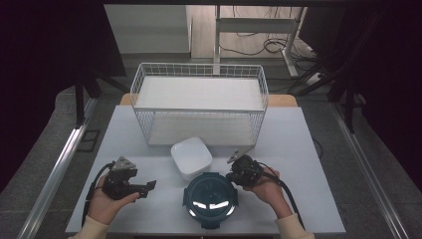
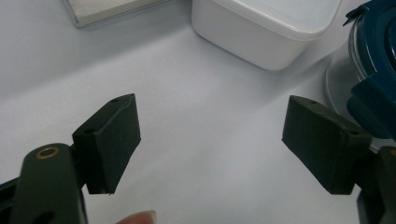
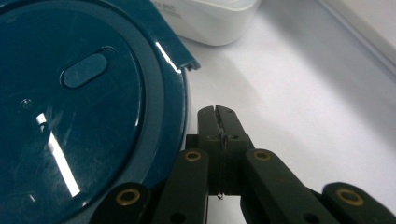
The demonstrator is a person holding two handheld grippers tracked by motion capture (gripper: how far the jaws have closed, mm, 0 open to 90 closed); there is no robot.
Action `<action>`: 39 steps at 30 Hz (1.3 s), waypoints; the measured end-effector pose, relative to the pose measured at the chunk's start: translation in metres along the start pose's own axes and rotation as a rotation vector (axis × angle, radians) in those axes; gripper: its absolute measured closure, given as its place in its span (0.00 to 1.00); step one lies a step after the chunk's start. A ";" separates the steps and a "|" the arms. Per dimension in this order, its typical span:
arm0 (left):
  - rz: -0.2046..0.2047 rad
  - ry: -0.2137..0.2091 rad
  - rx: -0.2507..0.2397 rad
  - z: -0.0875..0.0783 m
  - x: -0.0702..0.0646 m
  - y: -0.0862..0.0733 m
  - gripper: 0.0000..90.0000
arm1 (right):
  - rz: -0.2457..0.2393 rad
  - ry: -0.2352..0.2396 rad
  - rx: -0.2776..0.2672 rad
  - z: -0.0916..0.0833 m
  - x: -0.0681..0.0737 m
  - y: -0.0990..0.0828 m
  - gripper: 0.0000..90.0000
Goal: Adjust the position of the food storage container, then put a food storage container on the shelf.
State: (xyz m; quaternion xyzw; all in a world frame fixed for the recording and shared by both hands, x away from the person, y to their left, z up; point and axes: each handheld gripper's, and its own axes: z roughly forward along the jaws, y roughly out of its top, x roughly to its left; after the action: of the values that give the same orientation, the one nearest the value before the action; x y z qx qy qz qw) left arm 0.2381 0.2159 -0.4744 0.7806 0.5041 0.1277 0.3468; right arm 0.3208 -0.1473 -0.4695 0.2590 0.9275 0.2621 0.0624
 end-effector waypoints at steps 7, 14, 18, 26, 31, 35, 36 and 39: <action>-0.006 -0.010 -0.013 -0.002 0.000 0.000 0.21 | 0.127 -0.038 -0.128 -0.037 -0.007 -0.022 1.00; -0.011 -0.011 -0.027 -0.003 -0.001 0.001 0.20 | 0.253 -0.039 -0.209 -0.062 -0.008 -0.055 0.88; -0.015 -0.014 -0.037 -0.004 -0.001 0.000 0.20 | 0.315 -0.088 -0.226 -0.065 -0.008 -0.067 0.46; -0.038 -0.033 -0.070 -0.009 -0.001 0.001 0.20 | 0.412 -0.024 -0.319 -0.067 -0.012 -0.078 0.28; -0.058 -0.049 -0.090 -0.011 -0.002 -0.001 0.22 | 0.392 -0.022 -0.307 -0.061 -0.010 -0.079 0.25; -0.063 -0.056 -0.086 -0.013 -0.002 -0.002 0.22 | 0.382 -0.044 -0.323 -0.060 -0.010 -0.079 0.24; -0.069 -0.059 -0.089 -0.015 -0.003 -0.001 0.22 | 0.383 -0.044 -0.329 -0.060 -0.010 -0.079 0.24; -0.082 -0.084 -0.096 -0.016 -0.004 0.001 0.21 | 0.370 -0.043 -0.347 -0.062 -0.009 -0.078 0.24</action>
State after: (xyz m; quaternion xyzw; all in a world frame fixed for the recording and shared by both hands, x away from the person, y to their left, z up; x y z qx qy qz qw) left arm 0.2283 0.2192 -0.4613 0.7464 0.5139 0.1047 0.4096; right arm 0.2778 -0.2369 -0.4569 0.4153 0.8038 0.4189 0.0768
